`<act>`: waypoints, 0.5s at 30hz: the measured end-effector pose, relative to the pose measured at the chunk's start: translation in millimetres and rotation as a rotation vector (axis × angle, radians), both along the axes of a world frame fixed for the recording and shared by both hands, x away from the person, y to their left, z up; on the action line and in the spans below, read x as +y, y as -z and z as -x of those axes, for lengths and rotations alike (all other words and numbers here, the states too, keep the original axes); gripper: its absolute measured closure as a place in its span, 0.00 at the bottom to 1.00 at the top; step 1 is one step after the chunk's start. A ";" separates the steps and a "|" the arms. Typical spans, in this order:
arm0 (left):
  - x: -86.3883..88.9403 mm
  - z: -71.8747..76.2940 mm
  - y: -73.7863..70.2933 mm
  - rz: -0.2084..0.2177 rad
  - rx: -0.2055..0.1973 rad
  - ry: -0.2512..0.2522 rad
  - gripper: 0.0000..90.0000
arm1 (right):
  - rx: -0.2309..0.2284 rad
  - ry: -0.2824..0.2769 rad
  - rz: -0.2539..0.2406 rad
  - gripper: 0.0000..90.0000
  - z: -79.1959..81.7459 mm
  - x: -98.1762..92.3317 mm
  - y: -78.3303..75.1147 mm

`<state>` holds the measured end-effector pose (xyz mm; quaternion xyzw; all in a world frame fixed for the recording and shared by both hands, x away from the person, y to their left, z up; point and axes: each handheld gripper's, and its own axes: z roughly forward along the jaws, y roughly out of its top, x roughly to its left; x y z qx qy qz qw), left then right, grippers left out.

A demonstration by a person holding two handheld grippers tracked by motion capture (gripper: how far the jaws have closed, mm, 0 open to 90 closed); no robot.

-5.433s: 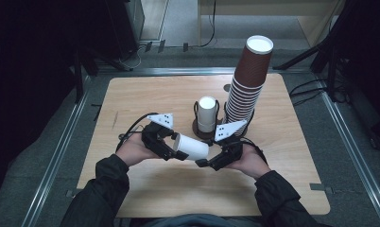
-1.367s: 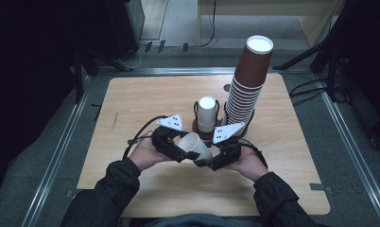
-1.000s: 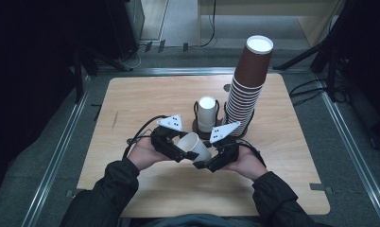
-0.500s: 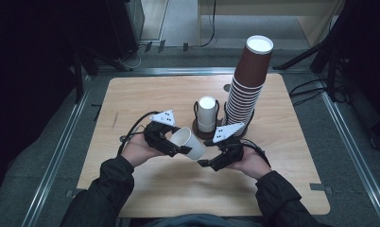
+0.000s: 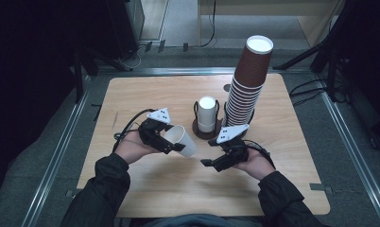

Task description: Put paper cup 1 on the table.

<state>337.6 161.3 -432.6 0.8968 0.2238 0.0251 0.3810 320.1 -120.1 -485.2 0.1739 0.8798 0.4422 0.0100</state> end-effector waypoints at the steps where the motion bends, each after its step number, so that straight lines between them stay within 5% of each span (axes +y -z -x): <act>1: 2.0 -1.4 -0.4 -0.006 -0.003 -0.003 0.27 | 0.004 0.005 -0.001 0.24 -0.8 -0.8 0.4; 15: 31.0 -18.6 0.4 -0.047 0.017 -0.087 0.27 | 0.024 0.068 0.017 0.24 0.2 -13.9 4.3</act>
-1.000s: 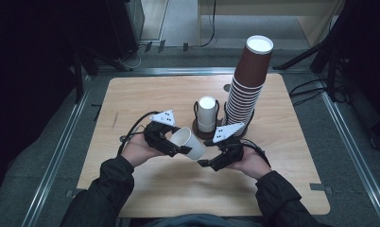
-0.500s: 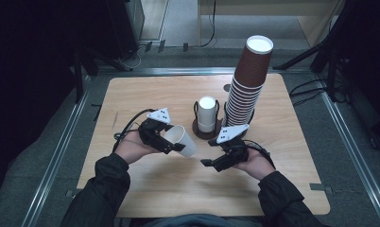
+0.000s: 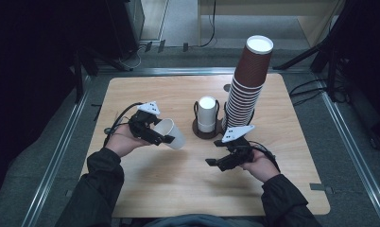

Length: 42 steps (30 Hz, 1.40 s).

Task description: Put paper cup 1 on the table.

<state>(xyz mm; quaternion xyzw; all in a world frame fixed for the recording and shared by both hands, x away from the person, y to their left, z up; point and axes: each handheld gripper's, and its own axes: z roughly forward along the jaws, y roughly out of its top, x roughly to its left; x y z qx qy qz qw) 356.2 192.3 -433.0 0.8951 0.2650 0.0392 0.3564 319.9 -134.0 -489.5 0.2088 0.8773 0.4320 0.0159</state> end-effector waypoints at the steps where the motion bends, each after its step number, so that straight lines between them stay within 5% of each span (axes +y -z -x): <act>1: 1.6 -0.6 -0.2 -0.015 -0.005 0.000 0.27 | 0.003 0.002 0.000 0.24 -0.2 -0.7 0.3; 11: 23.4 -5.0 1.3 -0.020 0.002 -0.060 0.27 | 0.008 0.024 -0.003 0.24 -3.7 -3.2 0.5; 42: 86.1 -27.7 19.6 -0.193 0.042 -0.338 0.25 | 0.017 0.013 0.006 0.24 -5.2 -3.0 3.5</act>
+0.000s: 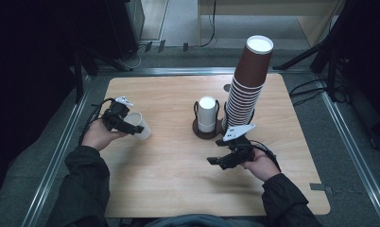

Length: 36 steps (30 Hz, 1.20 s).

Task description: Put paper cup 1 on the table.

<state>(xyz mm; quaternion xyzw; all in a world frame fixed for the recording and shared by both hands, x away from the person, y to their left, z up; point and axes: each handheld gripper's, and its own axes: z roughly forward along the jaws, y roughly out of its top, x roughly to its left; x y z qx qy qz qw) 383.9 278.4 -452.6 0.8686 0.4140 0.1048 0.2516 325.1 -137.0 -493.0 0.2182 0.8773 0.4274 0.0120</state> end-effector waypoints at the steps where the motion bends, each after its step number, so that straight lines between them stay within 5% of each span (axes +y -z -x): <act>1: 1.4 -1.1 0.5 -0.003 -0.001 -0.009 0.25 | -0.003 0.002 -0.001 0.24 -0.5 -0.3 0.0; 10: 10.5 -10.5 7.7 -0.033 -0.003 -0.075 0.23 | -0.003 -0.003 0.004 0.24 -0.1 0.2 0.2; 22: 9.2 -15.0 17.7 -0.094 0.020 -0.084 0.21 | -0.006 -0.001 -0.001 0.24 -1.0 -0.1 0.2; 36: 6.5 -14.6 19.9 -0.077 0.017 -0.065 0.12 | -0.011 0.008 -0.008 0.24 -1.7 -2.2 -1.3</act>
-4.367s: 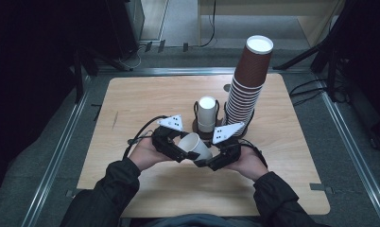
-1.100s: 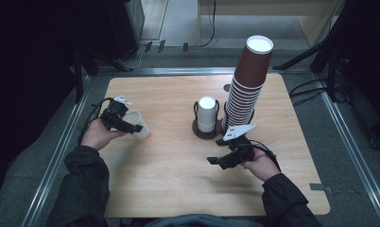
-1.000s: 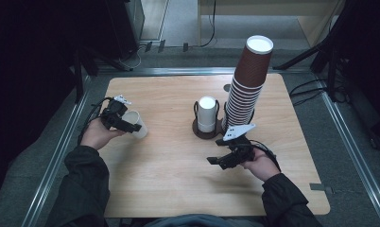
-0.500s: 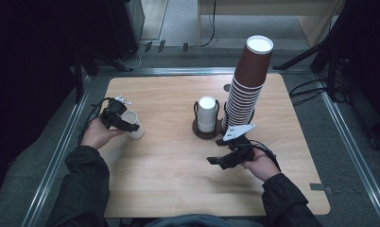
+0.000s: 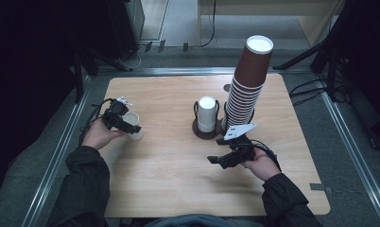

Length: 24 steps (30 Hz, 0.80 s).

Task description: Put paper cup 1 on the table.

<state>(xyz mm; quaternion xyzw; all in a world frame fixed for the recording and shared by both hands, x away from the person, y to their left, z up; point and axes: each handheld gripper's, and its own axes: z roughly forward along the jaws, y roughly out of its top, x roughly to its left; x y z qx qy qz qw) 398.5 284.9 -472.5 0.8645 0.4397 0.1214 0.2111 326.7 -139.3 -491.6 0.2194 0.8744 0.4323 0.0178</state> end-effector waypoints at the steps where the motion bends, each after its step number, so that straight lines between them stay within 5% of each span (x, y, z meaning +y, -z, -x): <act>1: 0.0 -0.2 -0.4 0.002 -0.003 0.001 0.11 | 0.001 0.002 0.000 0.24 0.0 -0.3 -0.2; 24: 13.6 6.6 -18.2 0.131 -0.024 -0.037 0.06 | 0.001 0.003 0.000 0.24 -0.9 -1.3 -0.4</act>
